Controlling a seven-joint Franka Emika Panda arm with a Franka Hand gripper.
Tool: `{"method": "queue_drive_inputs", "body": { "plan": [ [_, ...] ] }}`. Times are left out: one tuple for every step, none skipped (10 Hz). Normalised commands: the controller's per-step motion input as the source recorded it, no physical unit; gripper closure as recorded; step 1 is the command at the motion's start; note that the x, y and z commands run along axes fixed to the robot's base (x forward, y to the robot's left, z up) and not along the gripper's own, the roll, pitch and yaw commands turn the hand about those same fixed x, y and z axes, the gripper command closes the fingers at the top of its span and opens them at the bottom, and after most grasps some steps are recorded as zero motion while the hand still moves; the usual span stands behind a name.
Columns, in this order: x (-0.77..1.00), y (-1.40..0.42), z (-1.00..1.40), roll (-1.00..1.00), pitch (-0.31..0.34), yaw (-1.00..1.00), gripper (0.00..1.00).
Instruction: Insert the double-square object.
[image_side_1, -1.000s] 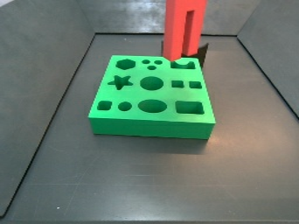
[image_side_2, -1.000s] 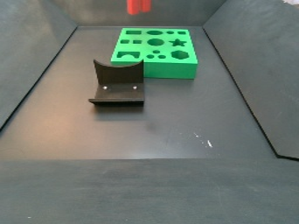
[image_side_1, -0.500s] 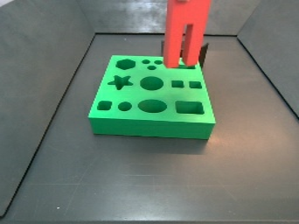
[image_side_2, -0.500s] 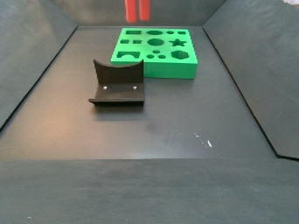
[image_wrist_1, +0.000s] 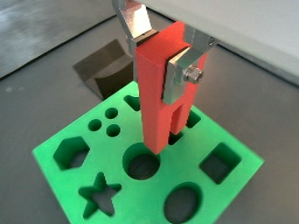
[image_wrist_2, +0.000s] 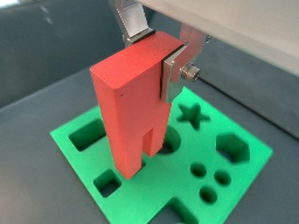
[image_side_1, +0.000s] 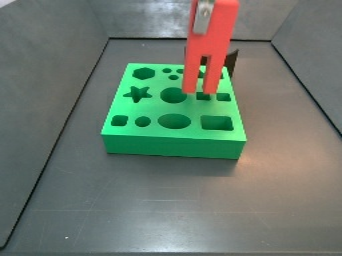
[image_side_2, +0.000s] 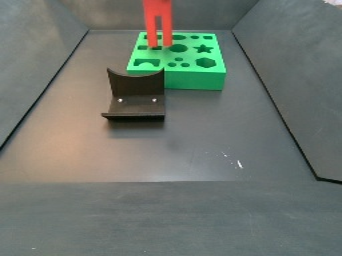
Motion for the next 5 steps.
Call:
{"method": "queue_drive_inputs", "body": {
  "plan": [
    [0.46,-0.09,-0.15,0.14,0.140,-0.39,1.00],
    [0.48,-0.14,-0.13,0.11,0.139,-0.36,1.00],
    [0.57,-0.17,-0.18,0.14,0.167,-0.26,1.00],
    [0.70,-0.04,-0.28,0.09,0.159,-0.19,1.00],
    [0.53,0.00,-0.35,0.04,0.091,-0.09,1.00]
  ]
}}
